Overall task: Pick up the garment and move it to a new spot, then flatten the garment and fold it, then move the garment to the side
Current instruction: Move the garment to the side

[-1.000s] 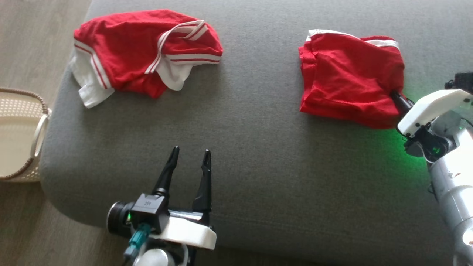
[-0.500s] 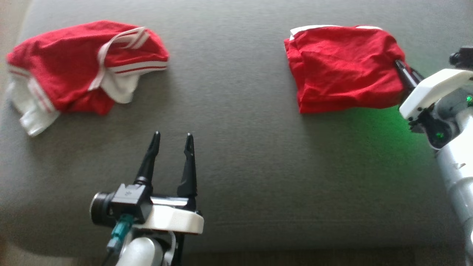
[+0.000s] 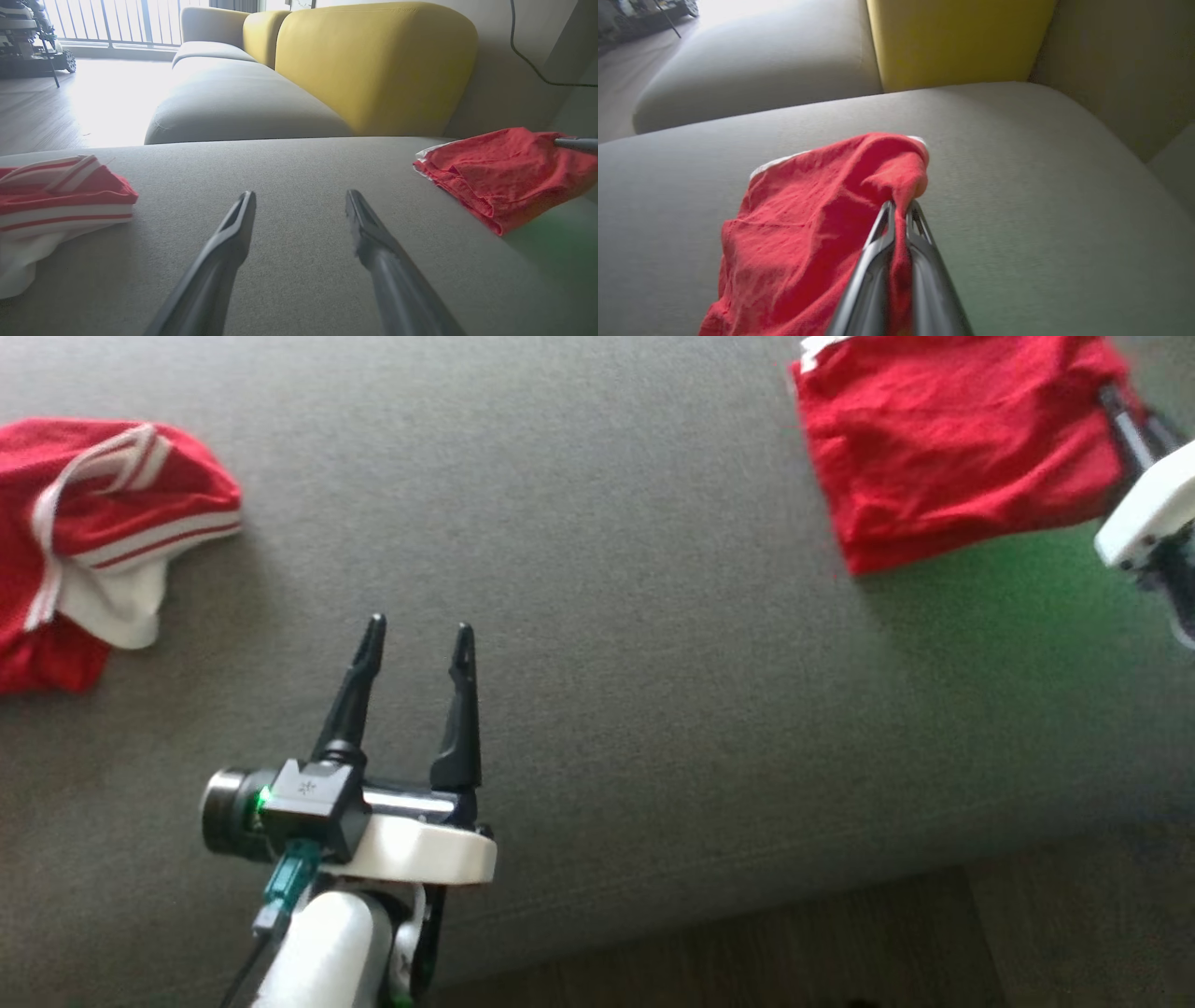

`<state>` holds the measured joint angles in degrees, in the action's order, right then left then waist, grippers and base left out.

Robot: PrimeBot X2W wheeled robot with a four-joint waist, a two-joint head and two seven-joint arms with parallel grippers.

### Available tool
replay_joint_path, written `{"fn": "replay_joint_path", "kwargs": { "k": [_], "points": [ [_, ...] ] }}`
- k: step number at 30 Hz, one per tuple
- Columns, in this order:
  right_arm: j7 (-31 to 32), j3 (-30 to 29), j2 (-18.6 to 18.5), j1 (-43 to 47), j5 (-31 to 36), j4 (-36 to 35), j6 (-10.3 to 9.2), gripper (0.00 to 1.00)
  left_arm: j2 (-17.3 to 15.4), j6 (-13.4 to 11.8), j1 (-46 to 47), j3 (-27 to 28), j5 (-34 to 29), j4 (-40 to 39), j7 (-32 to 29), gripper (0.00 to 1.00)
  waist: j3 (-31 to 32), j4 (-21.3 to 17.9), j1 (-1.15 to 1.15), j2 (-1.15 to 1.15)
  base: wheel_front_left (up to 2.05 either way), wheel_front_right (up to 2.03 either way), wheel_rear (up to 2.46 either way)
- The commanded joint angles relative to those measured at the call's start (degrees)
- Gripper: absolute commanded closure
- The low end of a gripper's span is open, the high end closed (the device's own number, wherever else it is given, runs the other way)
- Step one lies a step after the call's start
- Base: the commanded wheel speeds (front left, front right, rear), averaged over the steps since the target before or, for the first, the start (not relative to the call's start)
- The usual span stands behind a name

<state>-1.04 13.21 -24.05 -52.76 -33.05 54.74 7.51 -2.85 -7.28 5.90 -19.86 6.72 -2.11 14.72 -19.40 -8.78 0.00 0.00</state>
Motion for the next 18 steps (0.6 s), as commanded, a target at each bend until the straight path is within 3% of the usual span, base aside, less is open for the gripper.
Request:
{"fn": "replay_joint_path", "kwargs": {
  "k": [1, 18],
  "points": [
    [-0.81, 0.76, -1.76, -1.67, 0.94, -1.1, -0.02, 1.0, -0.03, 0.31, 1.66, 1.86, -0.74, -1.81, 0.28, 0.0, -1.74, -1.42, 0.0, 0.0, 0.0, 0.0, 0.0],
    [-5.29, 1.91, -10.24, -6.08, 10.78, -1.51, -0.02, 1.0, -0.03, 2.15, 4.53, 2.79, -2.96, -1.49, 0.28, 0.0, -7.89, -2.73, 0.0, 0.0, 0.0, 0.0, 0.0]
  ]
}}
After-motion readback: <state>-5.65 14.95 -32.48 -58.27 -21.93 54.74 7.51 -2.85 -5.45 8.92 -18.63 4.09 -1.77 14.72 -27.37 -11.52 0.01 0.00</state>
